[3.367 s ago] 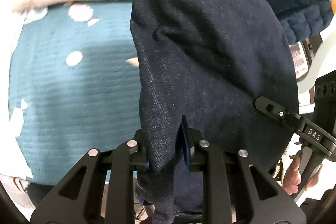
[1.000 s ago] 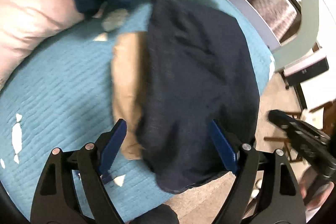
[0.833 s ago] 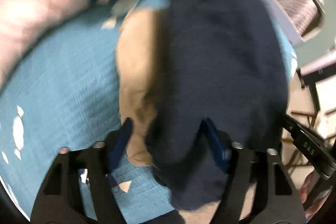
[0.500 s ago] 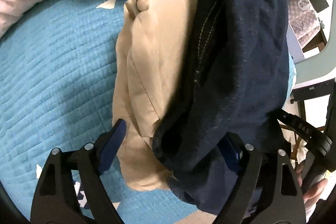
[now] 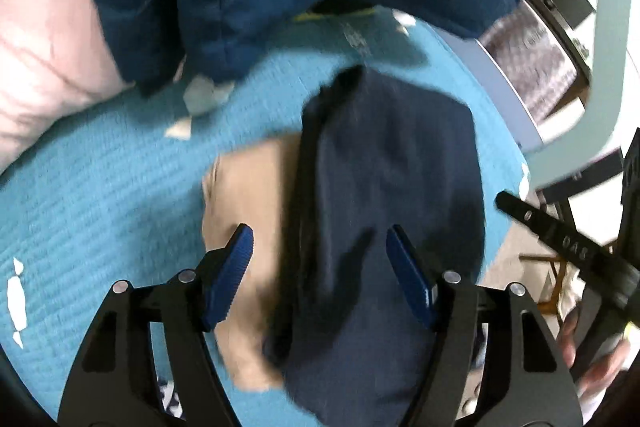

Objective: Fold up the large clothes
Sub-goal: 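Lower the denim bundle onto the tan garment and open both tools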

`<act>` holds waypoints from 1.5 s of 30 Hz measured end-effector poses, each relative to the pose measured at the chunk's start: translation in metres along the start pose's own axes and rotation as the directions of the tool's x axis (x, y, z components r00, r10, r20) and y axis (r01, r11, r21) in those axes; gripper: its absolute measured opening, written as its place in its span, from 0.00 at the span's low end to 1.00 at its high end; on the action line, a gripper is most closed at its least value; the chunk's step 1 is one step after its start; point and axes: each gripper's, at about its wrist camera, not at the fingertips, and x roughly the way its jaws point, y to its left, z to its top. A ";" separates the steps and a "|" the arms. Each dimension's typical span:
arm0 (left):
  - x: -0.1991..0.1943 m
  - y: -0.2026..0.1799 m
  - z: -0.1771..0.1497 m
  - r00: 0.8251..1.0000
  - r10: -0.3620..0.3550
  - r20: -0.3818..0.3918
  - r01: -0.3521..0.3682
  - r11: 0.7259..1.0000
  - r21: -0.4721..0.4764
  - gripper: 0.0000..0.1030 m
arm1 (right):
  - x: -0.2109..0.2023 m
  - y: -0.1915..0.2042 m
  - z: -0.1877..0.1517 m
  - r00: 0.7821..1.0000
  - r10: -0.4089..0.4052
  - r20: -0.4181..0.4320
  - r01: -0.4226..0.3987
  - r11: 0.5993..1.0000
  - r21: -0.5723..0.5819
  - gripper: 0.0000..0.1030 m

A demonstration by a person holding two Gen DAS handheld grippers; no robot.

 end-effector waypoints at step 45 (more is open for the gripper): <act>-0.176 0.071 -0.136 0.975 0.204 0.085 -0.214 0.968 0.133 0.88 | -0.152 0.080 -0.177 0.983 -0.113 0.145 0.110 0.994 0.026 0.91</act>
